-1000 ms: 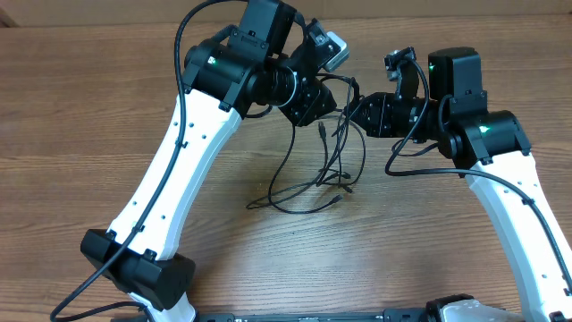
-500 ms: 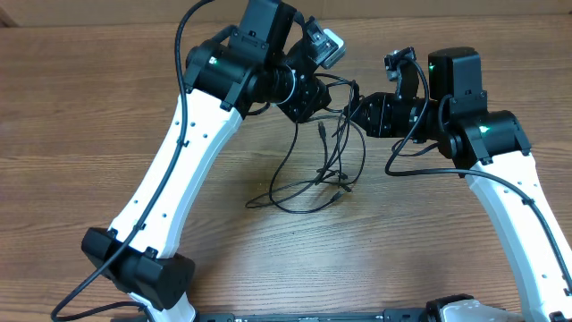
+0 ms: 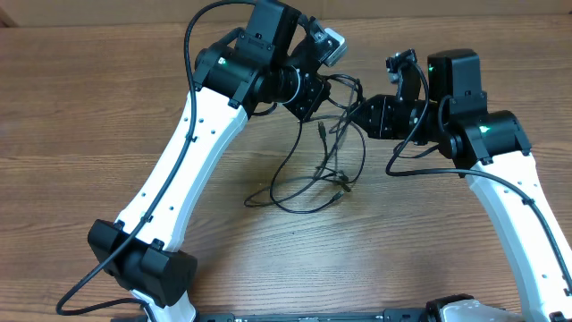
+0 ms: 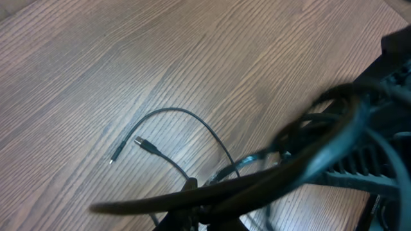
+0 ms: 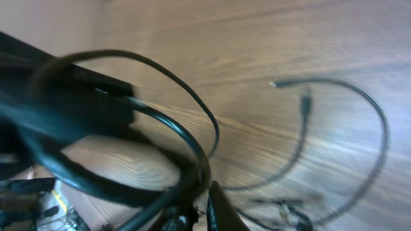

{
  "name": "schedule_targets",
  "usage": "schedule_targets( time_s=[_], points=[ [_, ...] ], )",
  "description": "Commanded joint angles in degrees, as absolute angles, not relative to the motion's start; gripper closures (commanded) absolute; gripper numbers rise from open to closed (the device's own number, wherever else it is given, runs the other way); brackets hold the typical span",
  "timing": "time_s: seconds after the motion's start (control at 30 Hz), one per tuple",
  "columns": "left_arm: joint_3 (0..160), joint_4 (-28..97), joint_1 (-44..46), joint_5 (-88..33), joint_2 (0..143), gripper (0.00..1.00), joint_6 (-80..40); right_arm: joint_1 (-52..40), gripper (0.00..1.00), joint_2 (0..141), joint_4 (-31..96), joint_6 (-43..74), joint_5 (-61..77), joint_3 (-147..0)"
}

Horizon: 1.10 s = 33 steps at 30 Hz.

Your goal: Untangle cables

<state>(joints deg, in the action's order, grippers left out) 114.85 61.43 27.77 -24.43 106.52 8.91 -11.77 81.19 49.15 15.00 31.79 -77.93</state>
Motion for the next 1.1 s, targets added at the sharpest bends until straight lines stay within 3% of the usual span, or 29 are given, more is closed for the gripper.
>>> schedule_targets(
  time_s=[0.0,0.3,0.5,1.07],
  points=[
    [117.16,61.19,26.57,-25.56,104.14,0.96,7.35,-11.84,0.93,81.03,51.79,15.00,24.34,-78.37],
    [117.16,63.26,24.40,-28.53,100.79,0.96,6.37,-11.84,0.94,81.03,54.02,15.07,22.72,-78.37],
    [117.14,67.40,24.38,-22.20,100.86,0.96,6.39,-11.77,0.65,81.01,46.76,14.72,35.81,-78.41],
    [117.14,71.50,24.40,-32.29,100.86,0.96,10.39,-11.94,0.66,81.03,38.20,14.74,50.70,-78.41]
  ],
)
